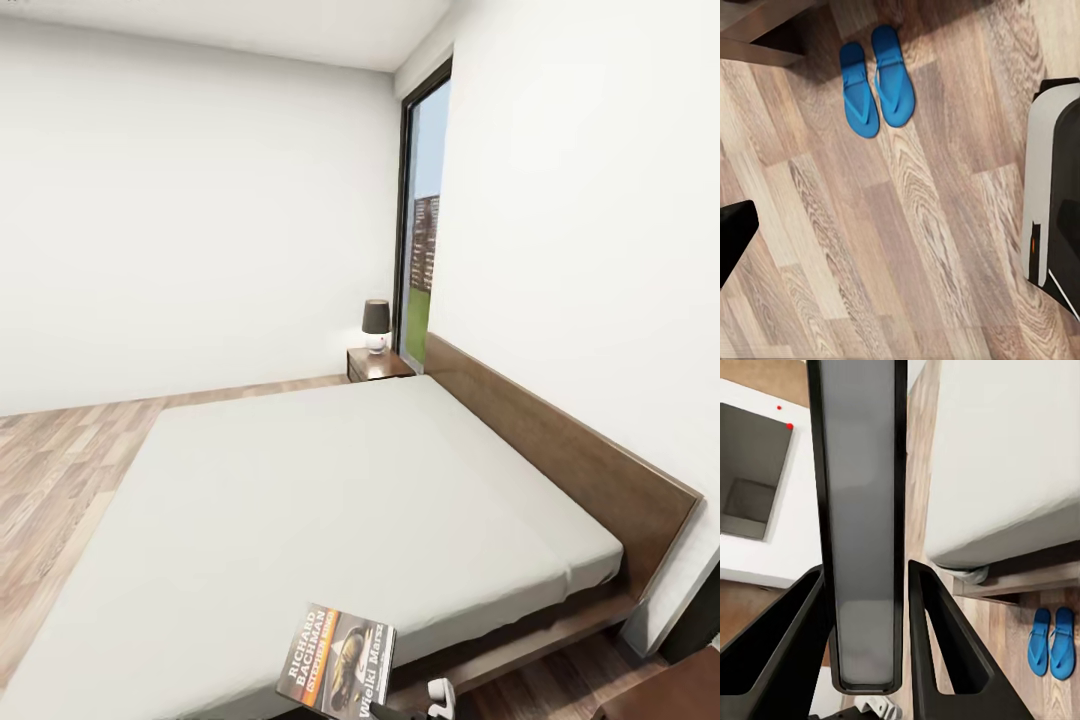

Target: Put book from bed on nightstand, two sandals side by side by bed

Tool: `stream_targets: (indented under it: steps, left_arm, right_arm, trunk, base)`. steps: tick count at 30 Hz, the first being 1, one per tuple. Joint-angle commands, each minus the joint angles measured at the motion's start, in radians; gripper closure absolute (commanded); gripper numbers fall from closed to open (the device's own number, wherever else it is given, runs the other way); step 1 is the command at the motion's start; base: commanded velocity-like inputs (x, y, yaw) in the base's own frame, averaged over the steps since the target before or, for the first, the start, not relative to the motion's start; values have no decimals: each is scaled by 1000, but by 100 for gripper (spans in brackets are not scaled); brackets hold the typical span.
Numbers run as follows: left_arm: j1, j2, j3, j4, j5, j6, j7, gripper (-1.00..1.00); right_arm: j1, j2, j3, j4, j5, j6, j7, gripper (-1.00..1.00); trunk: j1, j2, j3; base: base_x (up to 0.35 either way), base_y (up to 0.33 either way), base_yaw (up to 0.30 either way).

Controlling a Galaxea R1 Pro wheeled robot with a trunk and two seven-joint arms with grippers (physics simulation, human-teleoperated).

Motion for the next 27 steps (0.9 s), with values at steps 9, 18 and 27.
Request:
stream_targets:
  steps: [9, 18, 27]
  left_arm:
    - [0, 0, -9, -1, 8, -1, 3, -100]
    - [0, 0, -9, -1, 8, -1, 3, -100]
    - [0, 0, -9, 0, 8, -1, 3, -100]
  right_arm:
    - [1, 1, -6, -1, 1, 11, 4, 100]
    - [1, 2, -1, -1, 3, 10, 4, 100]
    - [1, 2, -2, 0, 3, 9, 4, 100]
  trunk:
    - [0, -1, -6]
    - [0, -1, -8]
    - [0, -1, -8]
  base:
    - [0, 0, 181]
    - [0, 0, 39]
    - [0, 0, 12]
